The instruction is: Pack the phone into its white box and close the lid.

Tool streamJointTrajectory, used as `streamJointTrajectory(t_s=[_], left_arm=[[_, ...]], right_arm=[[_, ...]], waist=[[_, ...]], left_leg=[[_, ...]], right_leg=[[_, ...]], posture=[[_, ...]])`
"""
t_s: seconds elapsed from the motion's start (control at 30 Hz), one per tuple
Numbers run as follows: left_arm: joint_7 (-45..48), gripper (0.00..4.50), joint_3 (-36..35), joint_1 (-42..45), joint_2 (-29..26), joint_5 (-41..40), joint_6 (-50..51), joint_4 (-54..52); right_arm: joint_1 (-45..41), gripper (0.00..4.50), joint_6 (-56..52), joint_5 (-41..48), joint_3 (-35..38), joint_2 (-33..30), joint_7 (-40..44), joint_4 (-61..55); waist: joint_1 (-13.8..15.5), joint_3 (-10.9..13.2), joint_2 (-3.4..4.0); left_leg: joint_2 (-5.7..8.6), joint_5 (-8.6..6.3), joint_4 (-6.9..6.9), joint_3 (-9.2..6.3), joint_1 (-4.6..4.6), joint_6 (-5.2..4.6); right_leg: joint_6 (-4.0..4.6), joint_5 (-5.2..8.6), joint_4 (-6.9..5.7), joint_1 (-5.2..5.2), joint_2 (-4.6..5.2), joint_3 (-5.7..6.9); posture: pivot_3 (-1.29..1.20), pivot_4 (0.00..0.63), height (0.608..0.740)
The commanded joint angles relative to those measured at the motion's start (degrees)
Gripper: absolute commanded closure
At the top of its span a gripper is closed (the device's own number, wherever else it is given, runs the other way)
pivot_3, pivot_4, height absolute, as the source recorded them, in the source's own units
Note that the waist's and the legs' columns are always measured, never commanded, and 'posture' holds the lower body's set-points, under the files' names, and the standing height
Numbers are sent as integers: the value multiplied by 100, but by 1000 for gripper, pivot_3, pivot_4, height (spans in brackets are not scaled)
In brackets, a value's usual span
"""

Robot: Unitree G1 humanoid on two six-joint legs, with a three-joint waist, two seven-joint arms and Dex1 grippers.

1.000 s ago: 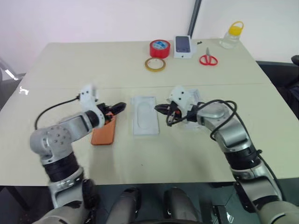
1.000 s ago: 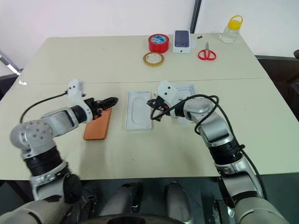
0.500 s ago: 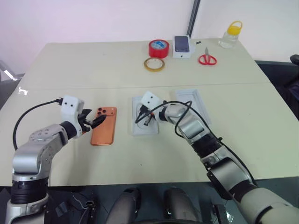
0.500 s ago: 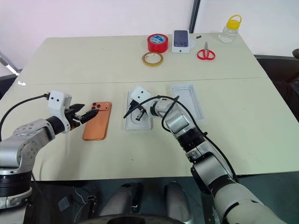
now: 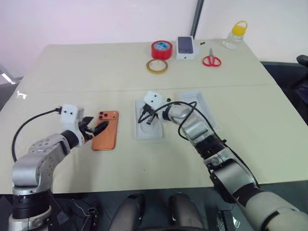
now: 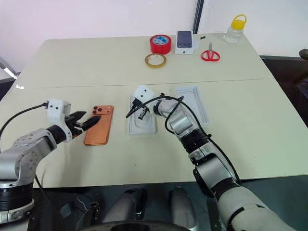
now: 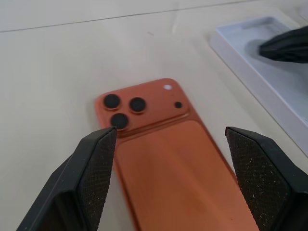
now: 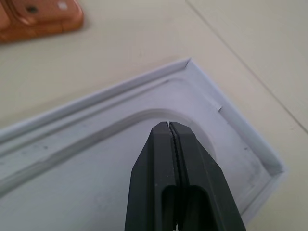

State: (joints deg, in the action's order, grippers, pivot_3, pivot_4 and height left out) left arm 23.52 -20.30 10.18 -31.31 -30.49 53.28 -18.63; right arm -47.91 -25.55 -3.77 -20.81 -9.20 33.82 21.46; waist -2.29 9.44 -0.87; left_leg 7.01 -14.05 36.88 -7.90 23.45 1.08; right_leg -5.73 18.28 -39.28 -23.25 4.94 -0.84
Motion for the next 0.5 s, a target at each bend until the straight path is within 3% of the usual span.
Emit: streamJointTrajectory(t_s=[0.03,0.07,0.1,0.13,0.37,0.5], left_arm=[[-344,715,-616,270,88,-360,450,99],[-539,715,-877,436,176,-542,847,280],[-714,194,-1087,601,252,-688,1214,449],[-850,35,-1211,735,301,-763,1467,563],[-1337,35,-1333,1353,446,-880,2963,822],[-1291,35,-1163,1433,494,-862,3642,796]], right_arm=[[-62,4467,-456,239,222,80,148,-835],[-26,4467,-768,304,98,166,245,-1195],[10,4500,-1049,333,-98,254,350,-1526],[34,4500,-1266,325,-290,324,427,-1754],[-136,4500,-2151,143,-1058,764,438,-1595],[-299,4500,-2120,-110,-1505,822,465,-1222]], waist=[[-28,0,0],[-23,0,0],[-29,-1,0],[-38,-1,0],[-14,-3,-5],[-19,-4,-6]], left_leg=[[-3,0,1,0,-1,0],[-4,0,1,0,-2,0],[-4,0,1,-1,-2,1],[-7,0,2,-1,-2,1],[-7,1,11,-1,-2,2],[-6,0,11,-1,-2,2]], right_leg=[[0,0,-3,0,-3,0],[0,0,-6,0,-4,-1],[0,0,-7,-1,-5,0],[0,0,-8,-2,-9,-1],[0,-1,-10,-10,-14,-5],[0,-1,-10,-16,-13,-5]], posture=[[0,150,740],[0,150,740],[0,150,740],[0,150,740],[0,150,740],[0,150,740]])
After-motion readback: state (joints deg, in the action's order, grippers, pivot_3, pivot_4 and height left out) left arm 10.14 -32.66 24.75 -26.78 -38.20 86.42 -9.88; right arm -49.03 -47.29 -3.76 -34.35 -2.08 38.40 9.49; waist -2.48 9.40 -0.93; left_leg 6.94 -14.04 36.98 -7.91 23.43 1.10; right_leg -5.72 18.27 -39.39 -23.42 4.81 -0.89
